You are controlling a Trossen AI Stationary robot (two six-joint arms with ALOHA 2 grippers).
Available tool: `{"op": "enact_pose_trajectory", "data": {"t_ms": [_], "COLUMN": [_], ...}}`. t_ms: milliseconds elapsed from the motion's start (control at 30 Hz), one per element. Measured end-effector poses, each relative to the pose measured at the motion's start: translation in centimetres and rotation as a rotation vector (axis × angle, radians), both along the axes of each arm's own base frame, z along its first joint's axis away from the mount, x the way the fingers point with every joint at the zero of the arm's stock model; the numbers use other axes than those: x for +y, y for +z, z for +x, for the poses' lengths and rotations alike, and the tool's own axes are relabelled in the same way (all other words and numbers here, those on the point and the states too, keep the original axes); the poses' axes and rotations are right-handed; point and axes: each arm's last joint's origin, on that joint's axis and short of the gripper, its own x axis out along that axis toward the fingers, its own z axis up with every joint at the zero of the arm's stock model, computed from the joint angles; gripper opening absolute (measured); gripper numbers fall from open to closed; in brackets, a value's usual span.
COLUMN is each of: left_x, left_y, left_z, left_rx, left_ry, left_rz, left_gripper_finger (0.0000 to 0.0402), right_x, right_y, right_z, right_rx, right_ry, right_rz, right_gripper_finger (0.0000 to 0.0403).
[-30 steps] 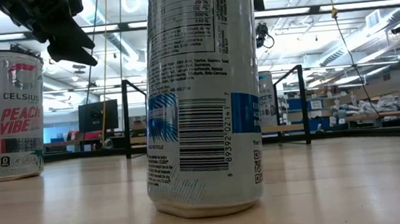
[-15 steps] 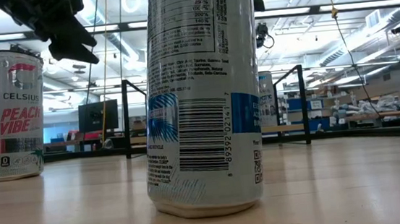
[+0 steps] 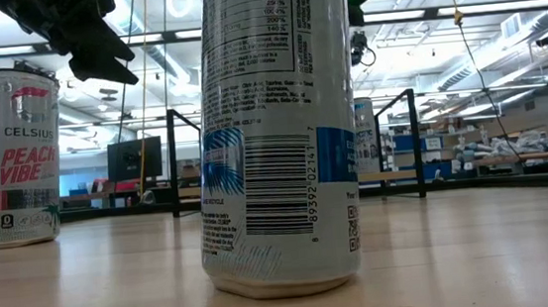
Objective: Place canned beverage on shelf
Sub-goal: Put the right red soda can on the shelf, then adjust the soda cans on the shelf
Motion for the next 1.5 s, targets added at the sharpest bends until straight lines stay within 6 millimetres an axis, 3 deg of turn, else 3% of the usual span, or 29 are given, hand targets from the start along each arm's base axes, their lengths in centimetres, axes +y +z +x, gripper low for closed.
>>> {"op": "enact_pose_trajectory", "data": {"t_ms": [533, 1133, 1367, 1500], "left_x": [0.0, 0.0, 0.0, 0.0], "left_y": [0.0, 0.0, 0.0, 0.0], "left_z": [0.0, 0.0, 0.0, 0.0], "left_rx": [0.000, -0.001, -0.001, -0.001], "left_ry": [-0.003, -0.002, -0.002, -0.003], "left_rz": [0.004, 0.004, 0.005, 0.005], "left_gripper_finger": [0.0311, 0.0311, 0.0311, 0.0311], "right_x": [-2.2, -4.8, -4.8, -4.3], "right_y": [0.3, 0.7, 0.6, 1.0], "right_z": [-0.3, -1.1, -1.2, -1.5], "right_rx": [-0.019, -0.060, -0.058, 0.008], "right_ry": [-0.130, -0.215, -0.210, -0.257], "right_rz": [-0.139, -0.178, -0.167, -0.247], "right_gripper_finger": [0.0090, 0.0090, 0.0090, 0.0090]}}
